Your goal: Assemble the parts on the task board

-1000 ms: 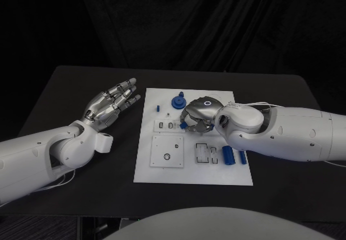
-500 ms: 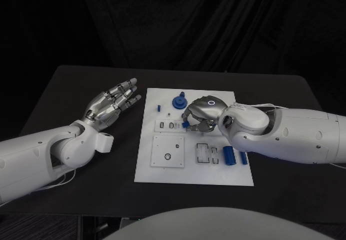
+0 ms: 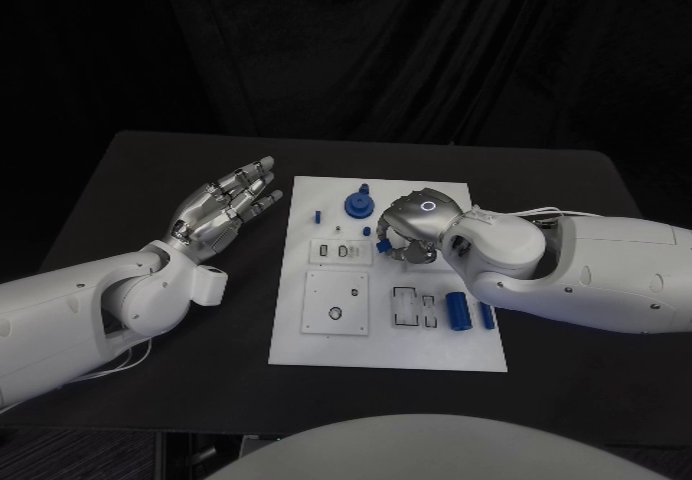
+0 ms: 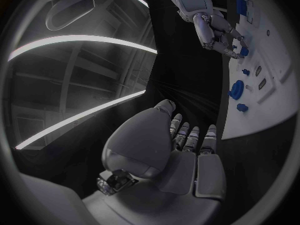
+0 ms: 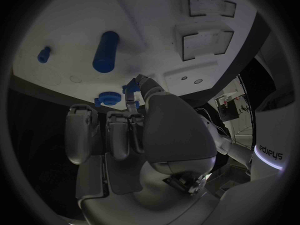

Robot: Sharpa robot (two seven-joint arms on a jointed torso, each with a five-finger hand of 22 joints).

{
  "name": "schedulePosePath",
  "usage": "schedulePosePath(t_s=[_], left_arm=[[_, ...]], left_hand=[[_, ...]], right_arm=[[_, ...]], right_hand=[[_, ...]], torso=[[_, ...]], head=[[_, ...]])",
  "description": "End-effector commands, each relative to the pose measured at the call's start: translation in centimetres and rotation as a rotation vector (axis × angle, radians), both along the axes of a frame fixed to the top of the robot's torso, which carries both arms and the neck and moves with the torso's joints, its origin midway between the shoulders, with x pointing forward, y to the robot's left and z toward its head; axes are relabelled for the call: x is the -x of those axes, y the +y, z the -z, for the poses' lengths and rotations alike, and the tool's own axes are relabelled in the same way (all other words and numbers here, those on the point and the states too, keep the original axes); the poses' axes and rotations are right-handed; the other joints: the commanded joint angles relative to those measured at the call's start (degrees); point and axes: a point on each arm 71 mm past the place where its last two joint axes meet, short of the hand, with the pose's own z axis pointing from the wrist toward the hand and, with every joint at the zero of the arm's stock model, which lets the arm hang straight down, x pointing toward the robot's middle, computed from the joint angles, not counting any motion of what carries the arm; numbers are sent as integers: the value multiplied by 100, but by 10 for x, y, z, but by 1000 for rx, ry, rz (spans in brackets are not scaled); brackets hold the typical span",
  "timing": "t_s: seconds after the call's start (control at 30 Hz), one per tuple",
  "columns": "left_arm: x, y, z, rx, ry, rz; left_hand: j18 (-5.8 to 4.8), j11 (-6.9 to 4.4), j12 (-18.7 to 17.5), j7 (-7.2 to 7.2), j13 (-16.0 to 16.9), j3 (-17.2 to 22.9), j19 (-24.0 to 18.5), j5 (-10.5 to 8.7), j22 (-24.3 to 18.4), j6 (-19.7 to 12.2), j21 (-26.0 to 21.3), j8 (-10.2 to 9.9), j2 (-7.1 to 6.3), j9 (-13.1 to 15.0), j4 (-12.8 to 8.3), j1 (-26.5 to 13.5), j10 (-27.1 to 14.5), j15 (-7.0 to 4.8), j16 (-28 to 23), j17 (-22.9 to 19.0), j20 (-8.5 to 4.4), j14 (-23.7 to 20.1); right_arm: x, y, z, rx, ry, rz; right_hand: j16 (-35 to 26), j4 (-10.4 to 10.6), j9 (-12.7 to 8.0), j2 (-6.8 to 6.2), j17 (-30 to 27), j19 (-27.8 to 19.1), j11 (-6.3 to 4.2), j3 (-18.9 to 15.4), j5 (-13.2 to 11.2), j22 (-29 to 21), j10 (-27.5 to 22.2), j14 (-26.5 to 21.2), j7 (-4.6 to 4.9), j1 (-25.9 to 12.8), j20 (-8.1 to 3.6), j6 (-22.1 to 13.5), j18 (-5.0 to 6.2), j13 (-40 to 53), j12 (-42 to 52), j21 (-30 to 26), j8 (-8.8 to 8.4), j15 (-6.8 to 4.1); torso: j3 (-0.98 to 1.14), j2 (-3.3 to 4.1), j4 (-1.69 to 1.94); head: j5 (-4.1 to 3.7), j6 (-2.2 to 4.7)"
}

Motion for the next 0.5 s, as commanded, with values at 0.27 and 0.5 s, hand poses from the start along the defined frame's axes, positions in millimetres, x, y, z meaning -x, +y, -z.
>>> schedulePosePath(t_s=[0.27, 0.5], left_arm=[[1, -3, 0, -12, -25, 1], [3, -9, 1, -108, -98, 31]], left_hand=[[76, 191, 369, 60, 42, 129, 308, 13, 102, 141, 180, 25, -104, 18, 22, -38, 93, 176, 339, 124, 122, 365], [-26, 696, 3416, 287, 1153, 501, 3508, 76, 1240, 979, 2419, 228, -321, 90, 192, -33, 2789, 346, 3718, 1601, 119, 3493]], right_arm=[[-1, 0, -5, 85, -80, 41], [-1, 2, -25, 17, -144, 10]], right_hand=[[17, 9, 452, -45, 1510, 163, -37, -24, 113, 1223, 596, 590, -145, -121, -52, 233, 78, 1510, 15, -31, 127, -51], [17, 5, 511, -56, 1510, 201, -41, -2, 295, 1245, 596, 590, -148, -160, -57, 253, 61, 1510, 15, 37, 130, -55]], torso=[[-16, -26, 3], [-6, -25, 16]], head=[[46, 2], [45, 86]])
